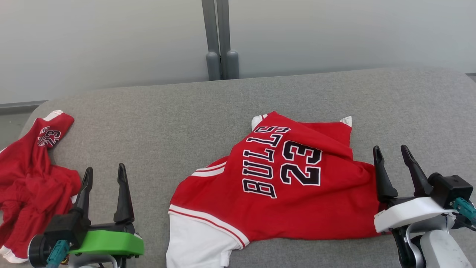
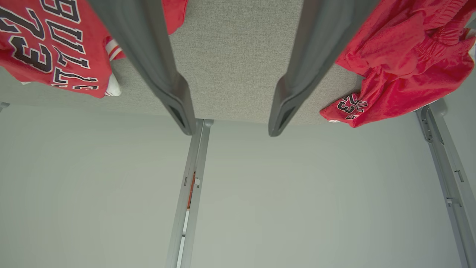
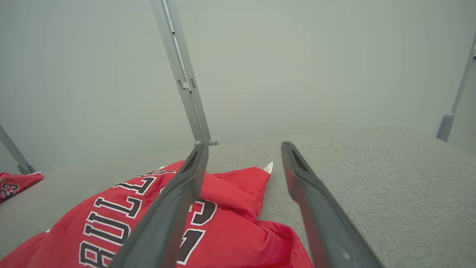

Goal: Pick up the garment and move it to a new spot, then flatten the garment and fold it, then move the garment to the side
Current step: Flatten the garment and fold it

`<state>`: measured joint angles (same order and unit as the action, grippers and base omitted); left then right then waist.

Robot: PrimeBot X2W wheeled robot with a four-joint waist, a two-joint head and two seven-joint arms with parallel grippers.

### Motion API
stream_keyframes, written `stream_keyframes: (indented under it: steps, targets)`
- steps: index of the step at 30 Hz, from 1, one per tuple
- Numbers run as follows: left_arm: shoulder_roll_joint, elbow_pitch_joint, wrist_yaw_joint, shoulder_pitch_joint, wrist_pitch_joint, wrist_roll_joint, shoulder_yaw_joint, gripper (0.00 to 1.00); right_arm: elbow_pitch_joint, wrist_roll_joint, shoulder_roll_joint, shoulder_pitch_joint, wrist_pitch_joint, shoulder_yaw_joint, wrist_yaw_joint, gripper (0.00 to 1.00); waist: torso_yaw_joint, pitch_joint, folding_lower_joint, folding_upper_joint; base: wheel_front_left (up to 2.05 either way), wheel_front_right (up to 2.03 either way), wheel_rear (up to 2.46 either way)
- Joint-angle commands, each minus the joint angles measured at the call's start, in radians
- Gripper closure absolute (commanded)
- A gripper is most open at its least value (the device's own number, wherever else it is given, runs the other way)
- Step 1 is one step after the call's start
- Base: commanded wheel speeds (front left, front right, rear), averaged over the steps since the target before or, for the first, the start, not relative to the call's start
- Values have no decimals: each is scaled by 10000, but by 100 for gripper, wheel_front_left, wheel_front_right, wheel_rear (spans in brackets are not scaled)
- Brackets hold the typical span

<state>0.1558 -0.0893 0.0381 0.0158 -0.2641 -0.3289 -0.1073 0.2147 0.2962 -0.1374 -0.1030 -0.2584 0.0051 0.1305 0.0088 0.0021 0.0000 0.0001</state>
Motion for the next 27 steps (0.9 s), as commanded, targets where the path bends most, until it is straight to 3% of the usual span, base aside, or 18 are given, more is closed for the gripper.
stream_keyframes:
  steps: [1, 10, 22, 27]
  targets:
    - [-68, -40, -105, -145, -3, 99, 96, 0, -23, 28, -58, 138, -74, 13, 4, 0, 22, -30, 0, -1, 0, 0, 0]
    - [-373, -328, -380, -248, -3, 641, 542, 0, -120, 144, -182, 207, -76, 556, 4, 0, 52, -88, 0, -1, 0, 0, 0]
    - [-650, -672, -822, -315, -3, 664, 740, 0, -144, -2, -242, 270, -80, 486, 4, 0, 42, -104, 0, -1, 0, 0, 0]
    - [-494, -607, -1100, -546, 1479, 255, 427, 0, -314, 175, -749, 601, 586, 184, 4, 0, 76, -131, 0, -1, 0, 0, 0]
